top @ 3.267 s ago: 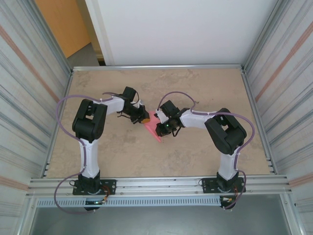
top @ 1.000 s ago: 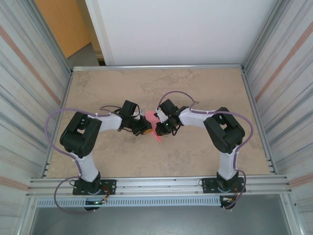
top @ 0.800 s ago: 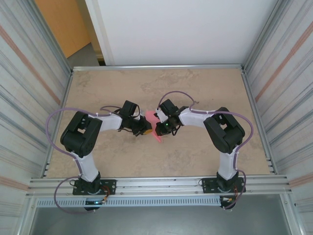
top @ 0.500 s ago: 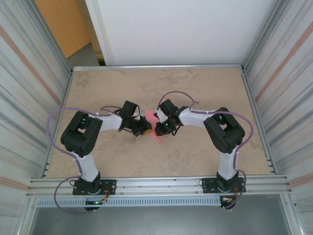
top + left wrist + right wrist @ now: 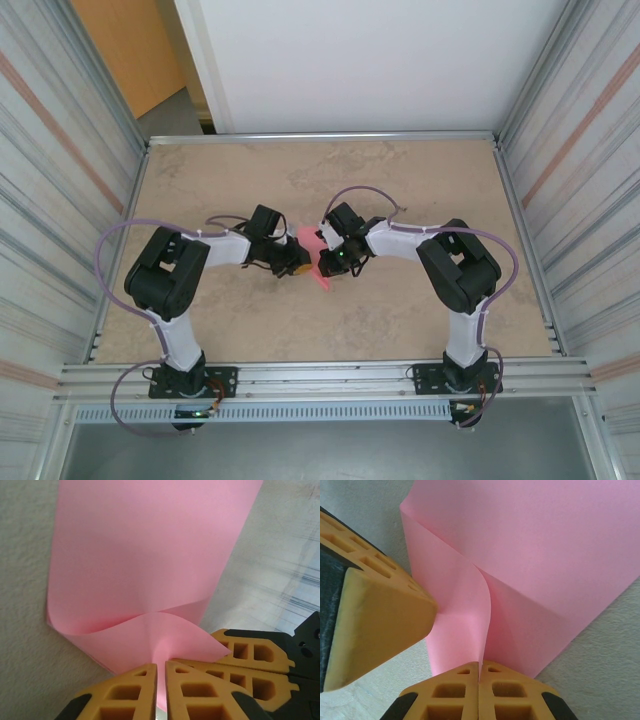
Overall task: Fold a paper plane with a square sheet of paper (pick it up from the middle)
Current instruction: Third fold the triangle at the center of the table.
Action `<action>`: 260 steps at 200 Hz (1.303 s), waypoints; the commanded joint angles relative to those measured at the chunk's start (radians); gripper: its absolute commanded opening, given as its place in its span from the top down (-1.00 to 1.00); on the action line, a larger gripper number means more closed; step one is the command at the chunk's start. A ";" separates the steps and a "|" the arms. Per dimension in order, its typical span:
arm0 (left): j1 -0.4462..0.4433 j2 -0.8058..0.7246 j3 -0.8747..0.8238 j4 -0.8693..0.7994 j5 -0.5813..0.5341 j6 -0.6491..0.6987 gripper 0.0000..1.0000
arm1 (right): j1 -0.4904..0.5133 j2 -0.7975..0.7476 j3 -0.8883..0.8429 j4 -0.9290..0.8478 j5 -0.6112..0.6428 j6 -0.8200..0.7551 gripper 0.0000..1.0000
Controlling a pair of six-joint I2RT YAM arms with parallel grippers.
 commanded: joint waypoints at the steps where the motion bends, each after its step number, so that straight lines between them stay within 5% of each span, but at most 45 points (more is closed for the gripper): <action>1: 0.009 -0.006 0.048 -0.042 -0.008 0.042 0.74 | -0.007 -0.018 -0.010 -0.037 0.022 0.021 0.85; 129: 0.076 0.235 0.381 -0.262 -0.031 0.197 0.75 | -0.009 -0.020 -0.005 -0.042 0.027 0.018 0.85; 260: 0.069 0.335 0.430 -0.414 -0.071 0.268 0.77 | -0.011 -0.040 0.002 -0.040 0.030 0.010 0.85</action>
